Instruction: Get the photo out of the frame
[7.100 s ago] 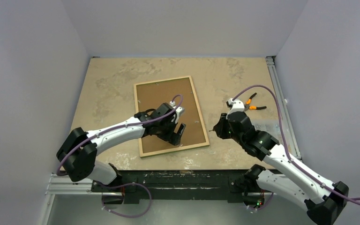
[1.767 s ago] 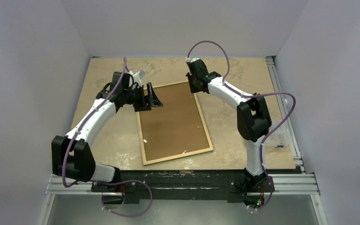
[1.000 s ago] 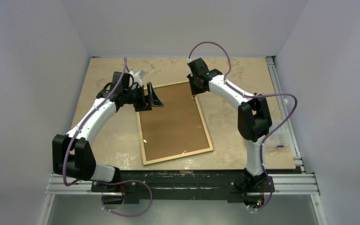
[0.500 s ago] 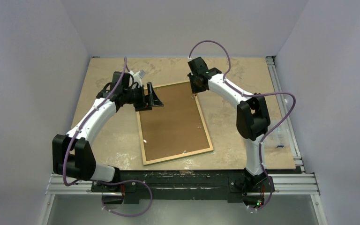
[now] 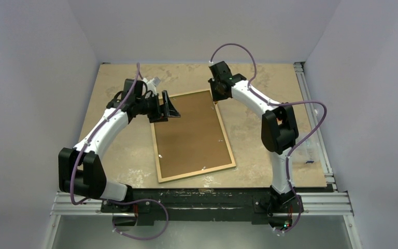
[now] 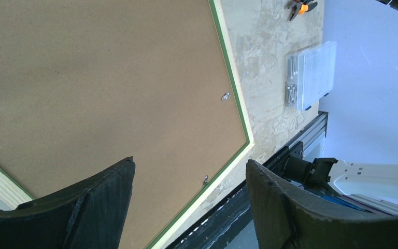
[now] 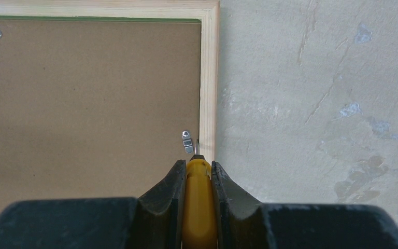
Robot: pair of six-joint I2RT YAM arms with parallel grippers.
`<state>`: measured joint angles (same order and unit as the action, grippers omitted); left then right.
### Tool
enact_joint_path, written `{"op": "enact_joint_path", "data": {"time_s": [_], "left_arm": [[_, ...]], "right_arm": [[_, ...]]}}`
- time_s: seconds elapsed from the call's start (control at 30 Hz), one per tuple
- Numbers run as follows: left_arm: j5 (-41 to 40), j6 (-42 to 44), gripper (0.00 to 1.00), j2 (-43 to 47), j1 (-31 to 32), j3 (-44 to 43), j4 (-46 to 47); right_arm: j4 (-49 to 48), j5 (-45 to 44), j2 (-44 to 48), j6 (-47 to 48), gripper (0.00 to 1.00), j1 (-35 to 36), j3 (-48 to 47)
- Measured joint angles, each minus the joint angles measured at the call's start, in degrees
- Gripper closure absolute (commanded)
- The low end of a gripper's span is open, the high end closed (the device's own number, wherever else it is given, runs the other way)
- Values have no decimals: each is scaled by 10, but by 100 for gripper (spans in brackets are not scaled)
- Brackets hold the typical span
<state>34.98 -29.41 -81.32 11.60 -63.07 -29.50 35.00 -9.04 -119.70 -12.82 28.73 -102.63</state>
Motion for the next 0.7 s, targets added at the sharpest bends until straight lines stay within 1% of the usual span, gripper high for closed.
{"op": "enact_joint_path", "data": {"time_s": [0.33,0.7], "left_arm": [[8,-5,24,-7,-3,2,7],[19,-15,24,-13,-4,2,17]], "right_arm": [[-9,24,0,-2,100,-3,2],[-33,32,9,-10,100,-6,24]]}}
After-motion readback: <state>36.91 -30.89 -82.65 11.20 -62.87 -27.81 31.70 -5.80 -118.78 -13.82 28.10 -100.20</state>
